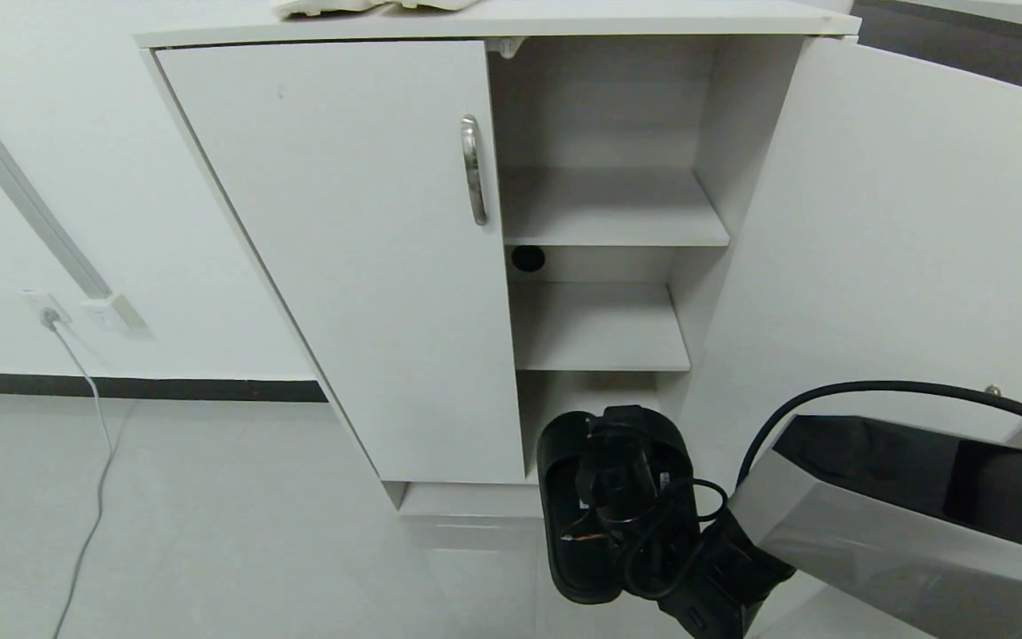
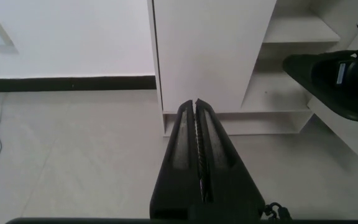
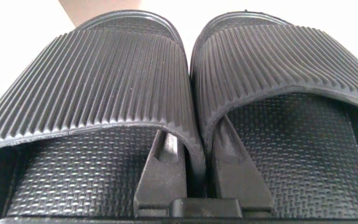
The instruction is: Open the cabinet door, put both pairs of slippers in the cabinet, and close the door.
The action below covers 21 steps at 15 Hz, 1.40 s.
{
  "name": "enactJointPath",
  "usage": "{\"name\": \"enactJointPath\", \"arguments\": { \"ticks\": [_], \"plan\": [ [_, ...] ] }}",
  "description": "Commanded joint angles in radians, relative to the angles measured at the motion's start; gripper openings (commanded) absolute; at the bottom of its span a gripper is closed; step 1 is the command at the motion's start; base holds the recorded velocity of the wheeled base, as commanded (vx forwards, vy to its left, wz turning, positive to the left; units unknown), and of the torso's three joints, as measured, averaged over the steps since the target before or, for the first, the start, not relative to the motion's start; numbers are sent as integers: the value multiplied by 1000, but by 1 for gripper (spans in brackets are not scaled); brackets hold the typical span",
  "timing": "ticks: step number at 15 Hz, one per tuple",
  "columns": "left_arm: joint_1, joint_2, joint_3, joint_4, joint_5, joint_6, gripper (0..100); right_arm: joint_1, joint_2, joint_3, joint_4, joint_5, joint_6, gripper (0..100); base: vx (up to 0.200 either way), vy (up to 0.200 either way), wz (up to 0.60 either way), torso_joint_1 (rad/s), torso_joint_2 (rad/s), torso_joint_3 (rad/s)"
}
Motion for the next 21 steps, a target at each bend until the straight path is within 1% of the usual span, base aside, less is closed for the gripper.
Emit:
{"name": "enactJointPath", "arguments": {
  "ticks": [1, 4, 5, 7, 11, 16, 20, 21],
  "plan": [
    [0, 1, -1, 0, 0, 0, 0, -2, 33, -3, -43, -4, -16, 0, 0, 0, 0, 0, 0, 0],
    [0, 1, 1, 0, 0, 0, 0, -18, 81, -6, -232, -5, -109, 0, 0, 0, 0, 0, 0, 0],
    [0, 1, -1, 0, 0, 0, 0, -28, 101, -4, -308, -5, -160, 0, 0, 0, 0, 0, 0, 0],
    [0, 1, -1, 0, 0, 0, 0, -35, 122, -7, -393, -5, -214, 0, 0, 0, 0, 0, 0, 0],
    [0, 1, 1, 0, 0, 0, 0, -37, 124, -11, -413, -7, -223, 0, 0, 0, 0, 0, 0, 0],
    [0, 1, -1, 0, 0, 0, 0, -38, 121, -9, -469, -7, -275, 0, 200, 0, 0, 0, 2, 3],
    [0, 1, -1, 0, 0, 0, 0, -37, 116, -7, -474, -7, -283, 0, 200, 0, 0, 4, 5, 0],
    [0, 1, -1, 0, 0, 0, 0, -37, 118, -6, -472, -7, -283, 0, 0, 0, 0, 0, 0, 0]
  ]
}}
